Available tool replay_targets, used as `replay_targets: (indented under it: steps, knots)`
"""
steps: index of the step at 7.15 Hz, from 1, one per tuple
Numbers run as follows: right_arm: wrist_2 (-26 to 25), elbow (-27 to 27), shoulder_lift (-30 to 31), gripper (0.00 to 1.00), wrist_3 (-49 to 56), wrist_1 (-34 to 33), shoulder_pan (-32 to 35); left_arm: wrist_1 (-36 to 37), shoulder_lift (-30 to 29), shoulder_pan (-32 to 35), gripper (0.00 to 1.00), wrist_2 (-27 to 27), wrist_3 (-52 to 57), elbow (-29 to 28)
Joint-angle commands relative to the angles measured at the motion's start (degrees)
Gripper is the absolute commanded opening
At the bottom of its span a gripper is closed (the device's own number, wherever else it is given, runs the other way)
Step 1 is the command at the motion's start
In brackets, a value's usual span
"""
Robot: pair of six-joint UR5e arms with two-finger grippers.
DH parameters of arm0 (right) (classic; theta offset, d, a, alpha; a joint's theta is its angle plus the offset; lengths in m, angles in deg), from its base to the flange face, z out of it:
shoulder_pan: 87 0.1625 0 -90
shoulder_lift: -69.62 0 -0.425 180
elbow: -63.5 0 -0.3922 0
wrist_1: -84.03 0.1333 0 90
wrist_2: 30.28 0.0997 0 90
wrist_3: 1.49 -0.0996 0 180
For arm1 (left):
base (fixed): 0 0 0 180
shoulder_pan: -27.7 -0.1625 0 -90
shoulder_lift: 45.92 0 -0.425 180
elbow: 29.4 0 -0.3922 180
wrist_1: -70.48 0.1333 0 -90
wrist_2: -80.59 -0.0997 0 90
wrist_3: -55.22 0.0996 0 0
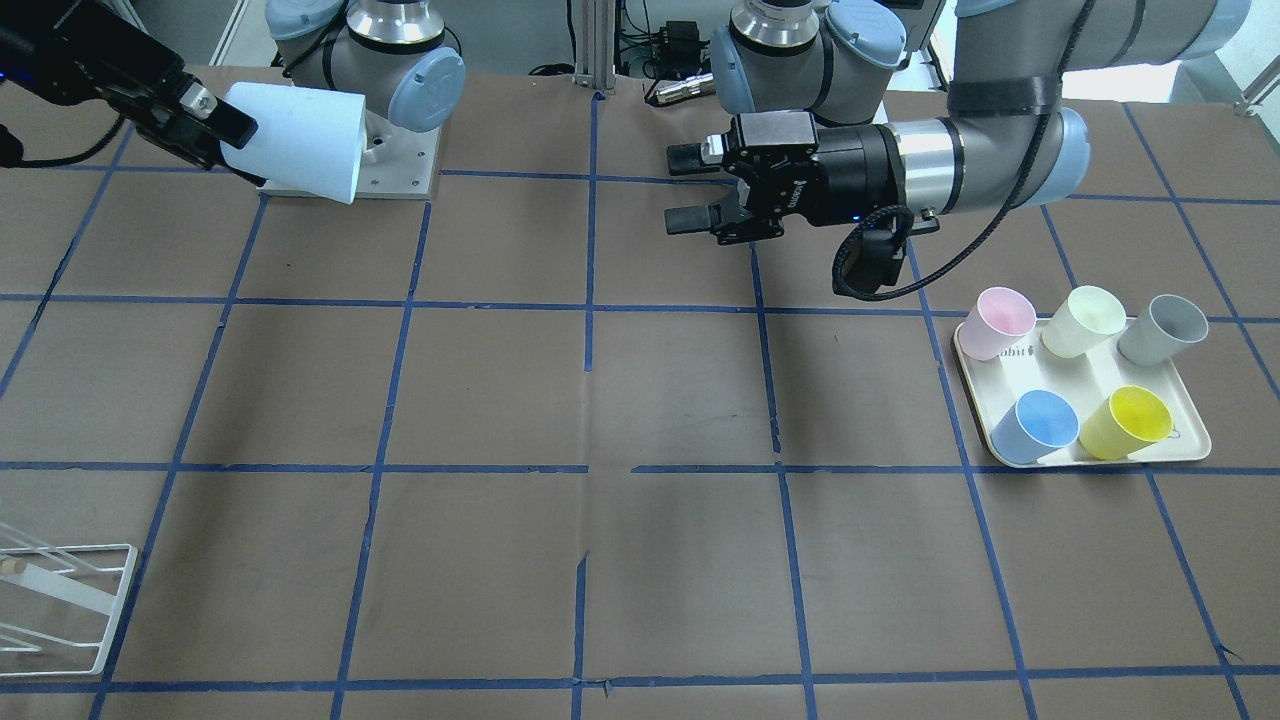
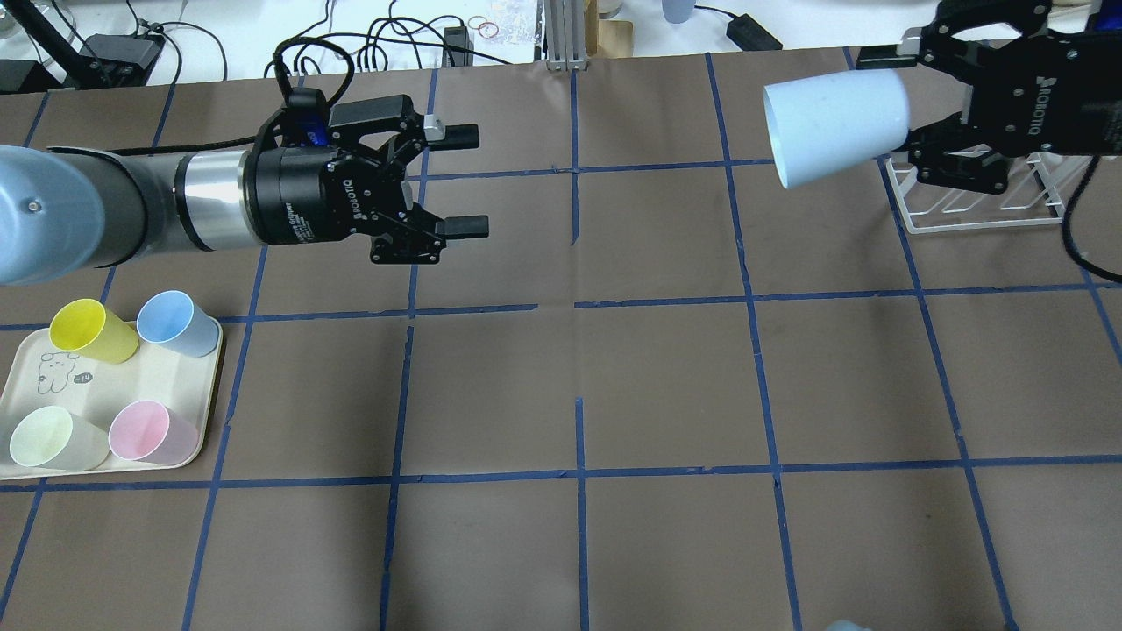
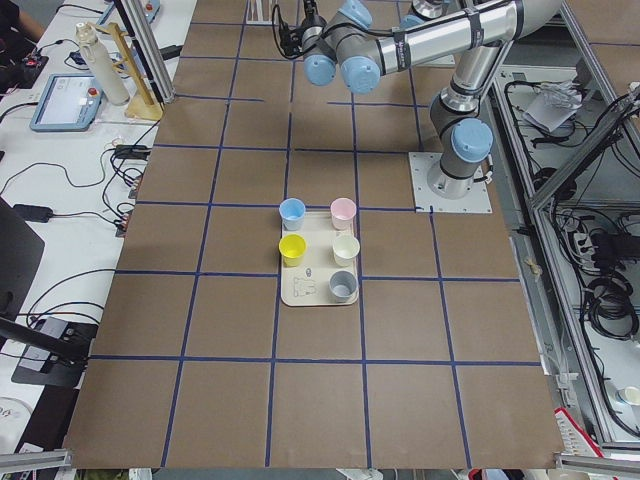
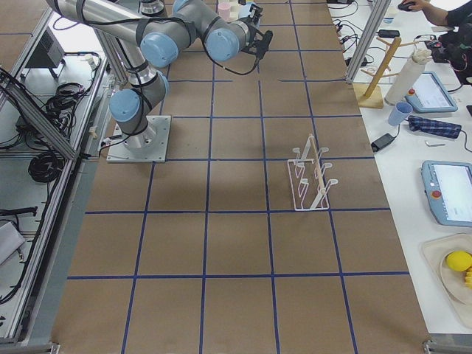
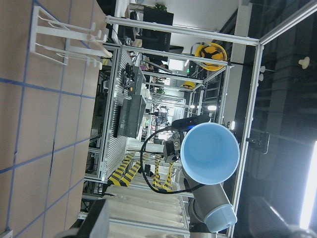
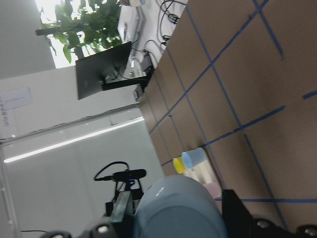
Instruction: Transfer IKEA cup to right arm and place on rack
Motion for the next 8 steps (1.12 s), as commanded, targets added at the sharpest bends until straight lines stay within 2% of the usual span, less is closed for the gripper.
replay_targets:
  steps: [1,3,4,5,6,7,8]
  knots:
    - [-19.7,-4.4,0.4,0.42,2.0,-8.5,-0.8,12.0,-0.4,-3.9,1.0,-16.9,-16.6,-2.0]
    - [-35.0,-4.5,-0.3,0.36,17.8,-16.3,-0.8,43.9,-2.5,-1.6,1.0,-38.2,-47.6,-1.7]
    - [-39.1,-4.5,-1.8,0.36,22.9,-21.7,-0.8,50.5,-2.5,3.0,1.0,-53.0,-52.6,-2.0]
    - [-42.1,-4.5,-4.2,0.36,26.4,-27.2,-0.8,51.5,-2.5,6.7,1.0,-62.6,-53.3,-3.0]
    - [-42.7,-4.5,-8.0,0.34,29.9,-34.5,-0.8,51.7,-2.6,8.0,1.0,-72.3,-53.0,-6.2]
    - [-43.5,-4.5,-11.9,0.34,31.5,-39.6,-0.8,49.0,-2.5,9.1,1.0,-74.9,-52.6,-11.2]
    - [-43.8,-4.7,-15.0,0.34,32.4,-45.3,-0.8,41.4,-2.5,11.2,1.0,-77.3,-52.6,-17.0]
